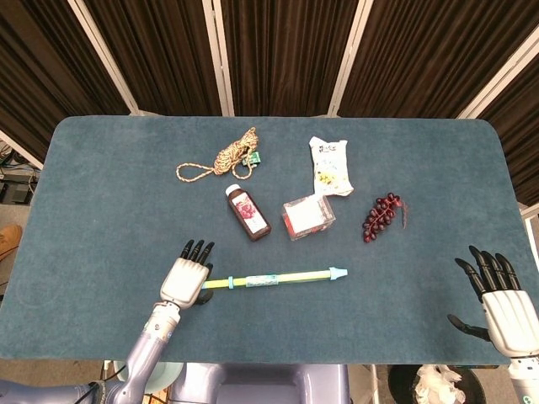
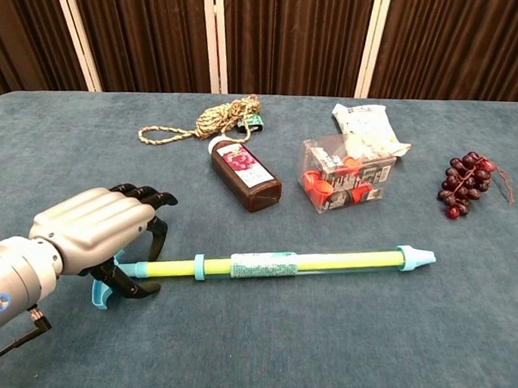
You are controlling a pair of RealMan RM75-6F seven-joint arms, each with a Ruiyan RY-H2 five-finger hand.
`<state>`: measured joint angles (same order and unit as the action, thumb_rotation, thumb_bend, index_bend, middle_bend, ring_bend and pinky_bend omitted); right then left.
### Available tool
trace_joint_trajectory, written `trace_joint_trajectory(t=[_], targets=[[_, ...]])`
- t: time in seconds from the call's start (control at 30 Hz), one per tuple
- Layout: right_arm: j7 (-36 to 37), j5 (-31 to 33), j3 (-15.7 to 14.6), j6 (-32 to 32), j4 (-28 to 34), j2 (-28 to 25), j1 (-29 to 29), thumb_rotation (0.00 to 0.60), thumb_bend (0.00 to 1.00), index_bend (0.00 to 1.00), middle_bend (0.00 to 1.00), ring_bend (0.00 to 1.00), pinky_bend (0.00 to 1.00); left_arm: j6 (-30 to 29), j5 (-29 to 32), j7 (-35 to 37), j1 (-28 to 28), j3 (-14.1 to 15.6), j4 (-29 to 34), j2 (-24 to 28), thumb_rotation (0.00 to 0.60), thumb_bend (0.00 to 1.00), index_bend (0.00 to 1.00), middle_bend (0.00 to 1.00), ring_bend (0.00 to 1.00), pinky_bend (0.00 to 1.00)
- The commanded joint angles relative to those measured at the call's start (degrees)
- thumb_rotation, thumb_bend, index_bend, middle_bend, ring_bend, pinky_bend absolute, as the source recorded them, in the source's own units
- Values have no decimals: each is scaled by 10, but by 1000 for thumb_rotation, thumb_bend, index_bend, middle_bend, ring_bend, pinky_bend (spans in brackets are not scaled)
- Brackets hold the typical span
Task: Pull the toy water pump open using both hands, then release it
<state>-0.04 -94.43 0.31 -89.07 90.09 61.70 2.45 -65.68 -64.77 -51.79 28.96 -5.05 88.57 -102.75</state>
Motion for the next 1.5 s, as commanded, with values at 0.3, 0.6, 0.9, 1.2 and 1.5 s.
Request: trace_joint_trajectory(t=[0.3, 0.6, 0.9, 1.2, 1.5], targets=[[1, 4, 1, 2, 2, -1, 0, 600, 122, 143, 0, 0, 0, -6, -6, 8, 7, 8, -2, 0, 600, 407, 581, 58, 0, 69], [-6, 7, 0, 8, 6, 1, 2, 600, 123, 144, 0, 0, 0, 0, -53, 35, 20, 24, 33, 40, 600, 421, 594, 62, 0, 69], [-13, 12, 1, 12, 10, 3, 1, 600, 123, 146, 0, 0, 0, 23, -103, 51, 39, 45, 107, 96, 600, 421, 605, 67, 0, 69], [-18, 20, 2, 19, 14, 2, 3, 600, 123, 154, 0, 0, 0, 23, -140, 58, 43, 60, 162, 129, 600, 421, 607, 72, 0, 69], [-23, 24, 2, 22, 21, 2, 3, 600, 121, 165, 0, 0, 0, 25, -162, 61, 52, 57, 185, 145, 600, 421, 607, 74, 0, 69]])
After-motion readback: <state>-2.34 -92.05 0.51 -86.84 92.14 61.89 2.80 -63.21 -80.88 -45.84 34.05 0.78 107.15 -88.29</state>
